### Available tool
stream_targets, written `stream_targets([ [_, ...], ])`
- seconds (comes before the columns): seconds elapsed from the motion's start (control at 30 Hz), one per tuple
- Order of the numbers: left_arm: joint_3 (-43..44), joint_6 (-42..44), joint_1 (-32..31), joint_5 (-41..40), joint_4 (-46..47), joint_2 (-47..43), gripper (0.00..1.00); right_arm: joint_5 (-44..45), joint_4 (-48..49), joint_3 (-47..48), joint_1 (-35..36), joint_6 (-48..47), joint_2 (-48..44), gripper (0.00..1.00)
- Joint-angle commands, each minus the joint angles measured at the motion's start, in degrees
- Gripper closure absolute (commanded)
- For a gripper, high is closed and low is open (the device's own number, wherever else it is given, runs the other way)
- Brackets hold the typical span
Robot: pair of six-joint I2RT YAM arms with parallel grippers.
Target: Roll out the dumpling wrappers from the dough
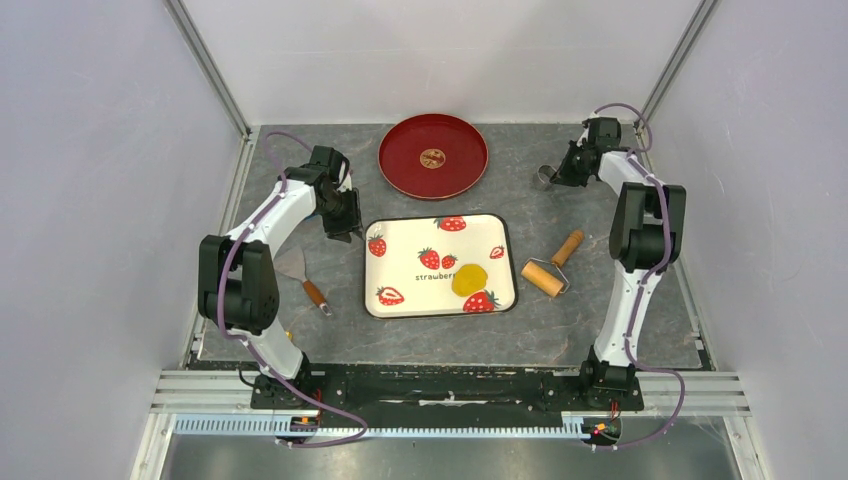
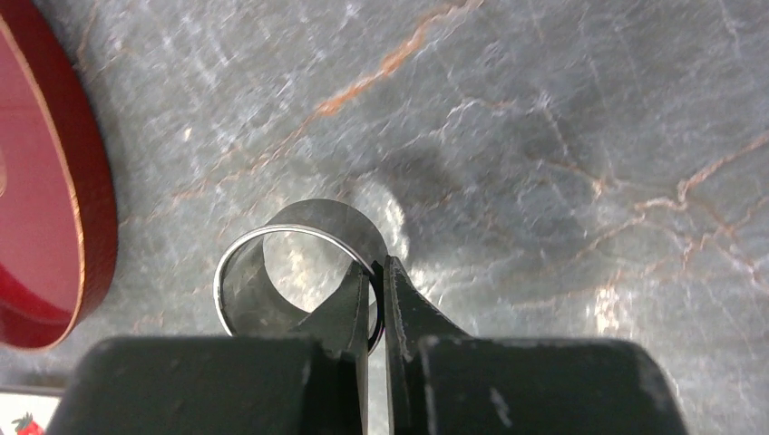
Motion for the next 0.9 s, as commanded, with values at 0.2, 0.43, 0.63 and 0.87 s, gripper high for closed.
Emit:
stream_targets([
  [0.2, -5.8, -5.0, -0.2, 2.0, 9.8, -9.1, 0.57, -3.3, -1.6, -12.9, 3.2, -4.0, -18.9, 1.0],
  [0.43, -10.4, -6.5, -0.2, 2.8, 13.8, -15.9, 0.57, -2.6, -4.6, -21.8, 9.6, -7.9, -28.2, 1.0],
  [0.63, -14.8, -8.4, -0.2, 6.2, 17.8, -21.1, 0.54, -2.5, -5.9, -29.4, 15.9, -10.7, -35.8, 1.0],
  [0.87, -21.7, -12.5, -0.2, 8.2, 24.3, -28.3, 0.4, -2.9, -4.0, -39.9, 25.2, -12.0, -43.7, 1.0],
])
